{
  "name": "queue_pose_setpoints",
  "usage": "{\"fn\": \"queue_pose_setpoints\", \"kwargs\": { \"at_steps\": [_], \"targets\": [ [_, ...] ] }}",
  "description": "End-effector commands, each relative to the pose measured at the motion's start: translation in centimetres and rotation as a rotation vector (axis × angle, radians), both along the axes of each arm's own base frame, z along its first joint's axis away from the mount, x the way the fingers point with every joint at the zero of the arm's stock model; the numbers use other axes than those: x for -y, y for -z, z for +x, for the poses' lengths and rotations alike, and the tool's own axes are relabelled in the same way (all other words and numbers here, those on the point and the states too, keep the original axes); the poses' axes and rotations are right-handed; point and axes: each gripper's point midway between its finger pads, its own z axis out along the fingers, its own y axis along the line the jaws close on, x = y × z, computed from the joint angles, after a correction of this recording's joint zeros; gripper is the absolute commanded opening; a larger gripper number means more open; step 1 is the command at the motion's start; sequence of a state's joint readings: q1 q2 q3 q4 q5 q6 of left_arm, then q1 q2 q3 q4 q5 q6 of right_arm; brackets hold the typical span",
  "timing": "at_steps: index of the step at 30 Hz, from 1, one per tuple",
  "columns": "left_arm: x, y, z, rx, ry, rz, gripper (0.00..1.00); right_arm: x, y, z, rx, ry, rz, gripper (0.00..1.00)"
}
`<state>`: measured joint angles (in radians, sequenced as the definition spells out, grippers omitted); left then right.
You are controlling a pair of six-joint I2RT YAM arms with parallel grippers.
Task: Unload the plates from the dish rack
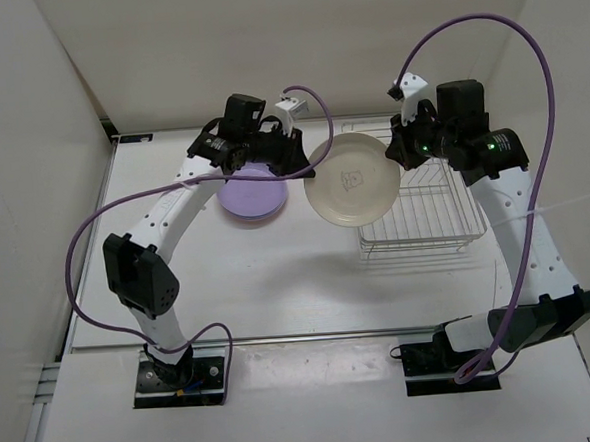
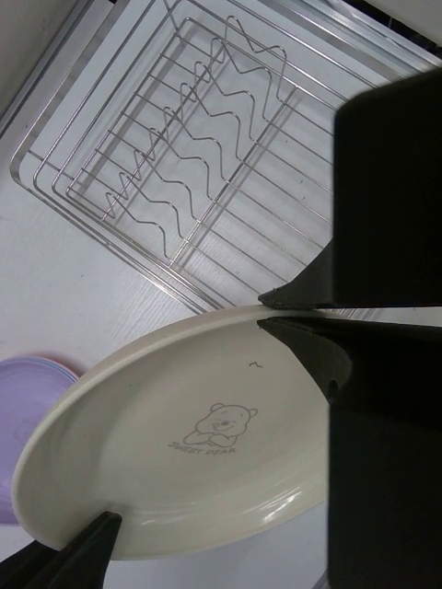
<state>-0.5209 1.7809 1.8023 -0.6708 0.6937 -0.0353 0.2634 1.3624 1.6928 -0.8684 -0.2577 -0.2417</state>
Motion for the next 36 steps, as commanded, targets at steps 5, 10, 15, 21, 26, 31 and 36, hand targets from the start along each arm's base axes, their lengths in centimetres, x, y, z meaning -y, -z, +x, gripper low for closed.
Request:
{"fn": "queue_pose_setpoints", "kwargs": {
  "at_steps": [5, 10, 15, 21, 26, 31, 36],
  "targets": [
    [0.5, -0.4, 1.6, 0.016, -0.094, 0.000, 0.11, -1.7, -1.8, -0.9, 0.029, -0.106, 0.066, 0.05],
    [-0.2, 0.5, 2.2, -0.009, -0.185, 0.015, 0.11, -1.4, -1.0, -0.8, 0.013, -0.093, 0.054, 0.43],
    [-2.7, -0.1, 3.1, 0.064, -0.337, 0.058, 0.11, 0.2, -0.4, 0.7, 0.021, 0.034, 0.021, 0.62],
    [-10.4, -0.8, 6.1, 0.197, -0.683, 0.172, 0.11, 2.4, -0.4, 2.2, 0.055, 0.180, -0.031, 0.66],
    [-17.7, -2.6, 9.6, 0.132, -0.929, 0.117, 0.11, 3.2, -1.4, 2.0, 0.105, 0.212, -0.044, 0.66],
    [-20.3, 0.3, 12.6, -0.073, -0.936, 0.097, 0.11, 3.9, -2.5, 1.8, 0.137, 0.239, -0.048, 0.66],
    [-22.3, 6.1, 14.6, -0.264, -0.953, 0.131, 0.11, 4.2, -3.9, 1.1, 0.168, 0.248, -0.041, 0.67]
  ]
}}
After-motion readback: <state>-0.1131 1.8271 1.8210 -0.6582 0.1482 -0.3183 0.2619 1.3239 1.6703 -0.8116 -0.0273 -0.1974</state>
